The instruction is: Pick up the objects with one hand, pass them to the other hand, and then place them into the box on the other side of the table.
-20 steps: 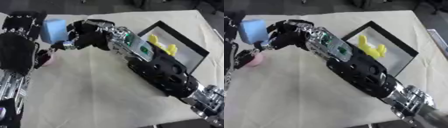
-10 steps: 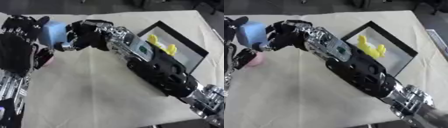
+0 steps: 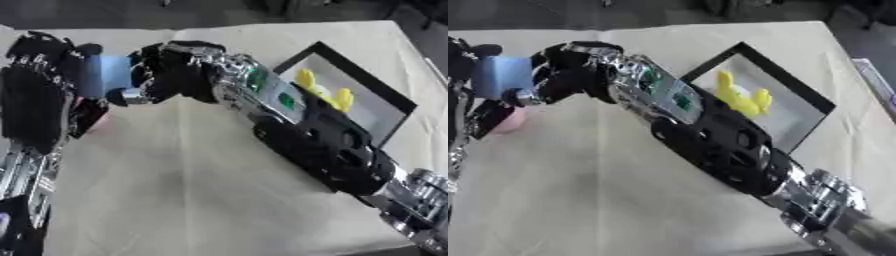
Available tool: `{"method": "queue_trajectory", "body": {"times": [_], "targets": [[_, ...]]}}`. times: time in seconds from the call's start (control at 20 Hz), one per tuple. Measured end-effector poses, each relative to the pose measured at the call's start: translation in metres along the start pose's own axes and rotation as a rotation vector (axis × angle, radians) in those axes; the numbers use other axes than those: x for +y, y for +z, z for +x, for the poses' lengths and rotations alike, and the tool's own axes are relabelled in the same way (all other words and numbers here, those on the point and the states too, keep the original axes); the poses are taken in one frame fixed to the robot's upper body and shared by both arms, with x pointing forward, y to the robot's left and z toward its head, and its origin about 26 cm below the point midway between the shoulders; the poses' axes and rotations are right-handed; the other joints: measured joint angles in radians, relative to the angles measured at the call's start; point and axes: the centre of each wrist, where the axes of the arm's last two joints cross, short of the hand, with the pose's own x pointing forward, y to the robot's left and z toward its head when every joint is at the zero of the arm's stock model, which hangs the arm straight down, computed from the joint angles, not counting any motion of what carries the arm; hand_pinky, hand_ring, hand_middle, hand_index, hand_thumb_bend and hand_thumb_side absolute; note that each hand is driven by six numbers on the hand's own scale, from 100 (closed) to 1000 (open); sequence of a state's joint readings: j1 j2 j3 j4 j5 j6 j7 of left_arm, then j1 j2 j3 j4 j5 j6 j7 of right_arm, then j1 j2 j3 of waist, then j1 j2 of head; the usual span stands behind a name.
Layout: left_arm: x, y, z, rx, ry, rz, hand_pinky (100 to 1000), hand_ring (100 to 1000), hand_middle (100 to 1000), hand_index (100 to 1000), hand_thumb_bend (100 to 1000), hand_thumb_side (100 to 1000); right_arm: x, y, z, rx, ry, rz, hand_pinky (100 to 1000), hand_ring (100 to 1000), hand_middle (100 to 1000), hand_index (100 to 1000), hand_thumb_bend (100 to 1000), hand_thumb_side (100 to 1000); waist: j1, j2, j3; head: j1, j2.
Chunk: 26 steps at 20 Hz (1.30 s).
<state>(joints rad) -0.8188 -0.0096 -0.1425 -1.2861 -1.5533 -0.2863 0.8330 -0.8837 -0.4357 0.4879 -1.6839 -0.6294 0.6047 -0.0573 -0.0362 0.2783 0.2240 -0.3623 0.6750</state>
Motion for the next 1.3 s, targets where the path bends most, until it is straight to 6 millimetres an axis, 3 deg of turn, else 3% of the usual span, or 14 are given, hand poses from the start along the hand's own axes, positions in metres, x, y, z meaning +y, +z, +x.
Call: {"method": "queue_trajectory", "body": {"times": [0.2,0.35,0.85,1.0,1.3], "targets": [[-0.0003,-0.0003,0.001,-0.01,0.002,0.005,522,396,281,438,638,100,0.0005,0.0006,0.001,-0.006,0.01,0.004,901,753,587,804,460,100,-0.001,0.0,0.0,0.0,0.0],[-0.0007,-0.0008,0.0024,-0.012,0.008,0.011,513,392,277,433,583,100,0.0005,0.0007,0.001,-0.003,0.025,-0.002,904,763,612,828,494,100,-0.002,0.0,-0.001,0.0,0.0],[-0.0015,-0.0012,0.0047,-0.005,0.022,0.023,493,386,287,465,541,100,0.0017,0.0014,0.0023,-0.002,0.08,-0.002,903,769,655,877,542,100,-0.002,0.0,-0.001,0.0,0.0],[-0.0024,-0.0011,0.0064,0.0,0.022,0.027,489,383,287,482,527,100,0.0017,0.0013,0.0025,0.0,0.085,-0.003,901,765,651,874,512,111,-0.002,0.0,-0.001,-0.001,0.0],[-0.0036,-0.0007,0.0092,0.005,0.024,0.029,484,378,287,498,513,100,0.0026,0.0005,0.0042,0.014,0.087,-0.028,891,732,615,845,354,182,-0.003,0.0,-0.001,-0.004,0.0]]}}
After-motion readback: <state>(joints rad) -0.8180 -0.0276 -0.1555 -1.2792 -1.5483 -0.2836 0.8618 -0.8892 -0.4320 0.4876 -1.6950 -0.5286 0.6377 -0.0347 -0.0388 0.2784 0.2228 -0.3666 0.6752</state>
